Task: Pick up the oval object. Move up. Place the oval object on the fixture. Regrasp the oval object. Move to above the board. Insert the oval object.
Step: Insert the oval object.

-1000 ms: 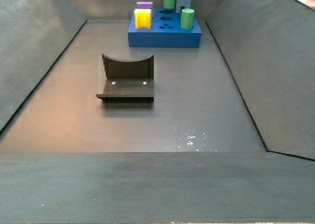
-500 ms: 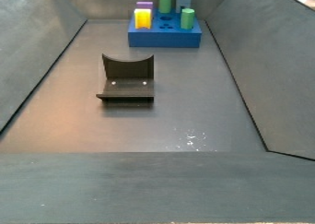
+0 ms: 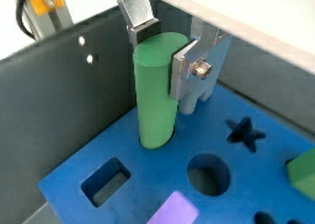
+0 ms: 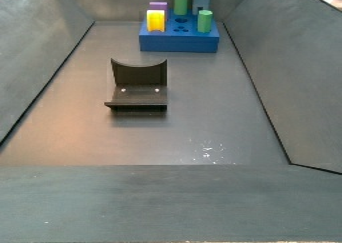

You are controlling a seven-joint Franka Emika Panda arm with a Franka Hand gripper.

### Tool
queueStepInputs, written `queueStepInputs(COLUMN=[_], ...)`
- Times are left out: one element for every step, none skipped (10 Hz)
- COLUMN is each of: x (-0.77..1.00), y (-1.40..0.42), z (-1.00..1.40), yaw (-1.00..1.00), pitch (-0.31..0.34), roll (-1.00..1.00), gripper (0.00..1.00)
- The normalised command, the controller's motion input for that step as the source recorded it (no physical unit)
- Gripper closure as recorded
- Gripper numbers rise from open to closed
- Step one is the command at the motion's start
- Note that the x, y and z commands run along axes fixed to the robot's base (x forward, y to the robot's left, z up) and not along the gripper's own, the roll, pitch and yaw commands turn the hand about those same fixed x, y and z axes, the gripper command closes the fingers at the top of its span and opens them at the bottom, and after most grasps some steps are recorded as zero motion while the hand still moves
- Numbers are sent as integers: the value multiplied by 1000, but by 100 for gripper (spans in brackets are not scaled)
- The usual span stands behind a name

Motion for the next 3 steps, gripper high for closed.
queueStepInputs(x=[20, 0, 0], y=[0, 0, 0], z=[0, 0, 0], yaw=[0, 0, 0], pitch=[23, 10, 0], roll=[0, 0, 0], gripper=[100, 100, 100])
